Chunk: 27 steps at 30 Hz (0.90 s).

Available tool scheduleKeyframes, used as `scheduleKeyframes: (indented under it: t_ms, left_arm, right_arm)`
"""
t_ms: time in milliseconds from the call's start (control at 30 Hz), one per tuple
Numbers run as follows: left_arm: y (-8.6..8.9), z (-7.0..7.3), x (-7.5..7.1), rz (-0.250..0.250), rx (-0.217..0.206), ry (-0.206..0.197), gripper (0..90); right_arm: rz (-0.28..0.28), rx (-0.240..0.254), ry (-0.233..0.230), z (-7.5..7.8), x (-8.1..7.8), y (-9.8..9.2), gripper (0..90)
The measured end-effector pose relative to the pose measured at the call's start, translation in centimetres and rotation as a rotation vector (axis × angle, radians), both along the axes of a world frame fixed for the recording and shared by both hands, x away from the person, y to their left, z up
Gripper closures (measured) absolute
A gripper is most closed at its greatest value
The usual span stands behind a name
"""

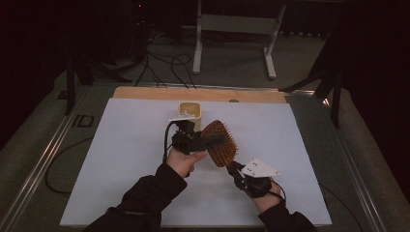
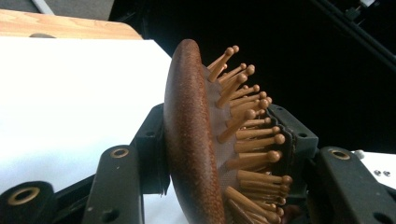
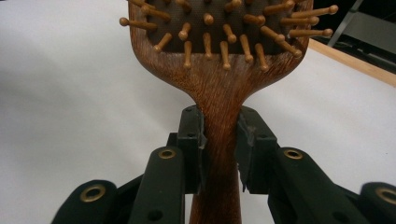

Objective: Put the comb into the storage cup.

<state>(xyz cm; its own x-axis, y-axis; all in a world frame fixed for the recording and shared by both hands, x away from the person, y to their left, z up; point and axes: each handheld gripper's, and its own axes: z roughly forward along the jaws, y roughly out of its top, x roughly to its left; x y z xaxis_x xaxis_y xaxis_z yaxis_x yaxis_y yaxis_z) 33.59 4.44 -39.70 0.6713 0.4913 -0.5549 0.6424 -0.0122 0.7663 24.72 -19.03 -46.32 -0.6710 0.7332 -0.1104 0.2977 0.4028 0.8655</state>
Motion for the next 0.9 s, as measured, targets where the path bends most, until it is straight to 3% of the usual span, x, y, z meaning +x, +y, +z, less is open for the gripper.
scheduleKeyframes:
  t_ms: [233, 567, 733, 900]
  left_arm:
    - [0.0, 0.4, 0.0, -0.003, -0.030, 0.010, 51.8]
    - [-0.3, 1.8, -0.1, -0.023, -0.029, -0.025, 53.2]
    - [-0.4, 2.2, -0.2, -0.042, -0.024, -0.034, 53.2]
    - [-0.4, 2.8, -0.3, -0.048, -0.002, -0.063, 53.1]
  right_arm:
    - [-0.007, 0.010, -0.015, 0.1, -0.1, 0.0, 73.1]
    - [-0.012, 0.052, -0.060, 0.6, -0.3, -0.3, 71.1]
    - [-0.009, 0.078, -0.051, 0.6, -0.1, -0.5, 52.8]
    - [0.019, 0.090, -0.008, 0.3, 0.2, -0.3, 32.9]
